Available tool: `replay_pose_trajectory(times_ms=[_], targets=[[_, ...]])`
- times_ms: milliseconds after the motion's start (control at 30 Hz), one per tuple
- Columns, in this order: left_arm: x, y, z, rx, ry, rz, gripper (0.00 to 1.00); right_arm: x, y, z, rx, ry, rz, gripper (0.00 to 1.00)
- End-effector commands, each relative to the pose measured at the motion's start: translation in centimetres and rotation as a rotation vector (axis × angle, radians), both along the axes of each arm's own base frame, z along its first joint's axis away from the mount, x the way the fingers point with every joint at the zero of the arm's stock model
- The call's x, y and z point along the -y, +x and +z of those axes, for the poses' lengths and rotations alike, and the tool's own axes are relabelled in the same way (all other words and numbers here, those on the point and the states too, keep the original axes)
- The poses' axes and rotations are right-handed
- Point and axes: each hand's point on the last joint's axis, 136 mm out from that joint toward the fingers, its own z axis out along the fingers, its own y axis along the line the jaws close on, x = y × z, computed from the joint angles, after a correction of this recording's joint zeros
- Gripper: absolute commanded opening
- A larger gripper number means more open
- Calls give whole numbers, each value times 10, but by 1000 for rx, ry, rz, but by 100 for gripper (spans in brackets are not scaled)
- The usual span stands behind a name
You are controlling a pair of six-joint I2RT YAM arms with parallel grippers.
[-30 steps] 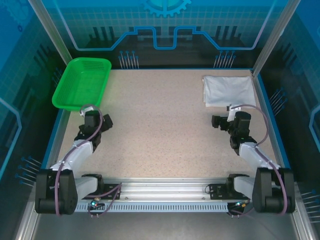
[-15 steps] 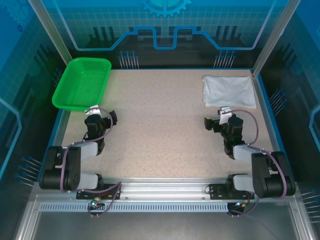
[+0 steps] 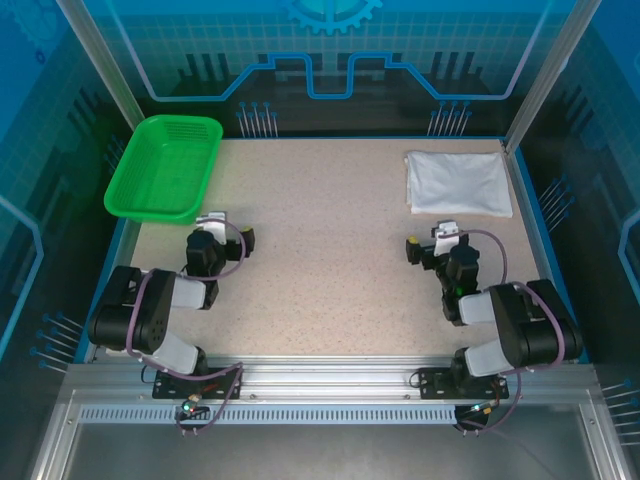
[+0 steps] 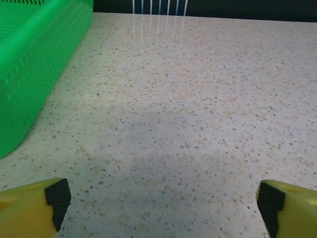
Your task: Fold and stack the t-shirts
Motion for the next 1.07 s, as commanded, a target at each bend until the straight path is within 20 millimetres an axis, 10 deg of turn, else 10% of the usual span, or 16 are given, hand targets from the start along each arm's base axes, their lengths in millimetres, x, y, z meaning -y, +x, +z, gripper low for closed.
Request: replay_pose_trajectory(times_ms=[0,1033], targets=[[-12,13,13,28,-12,33,99,13,19,13,2,-2,-91,100],[-11,13,13,28,-9,33,99,21,37,8,-72,8,-137,100]])
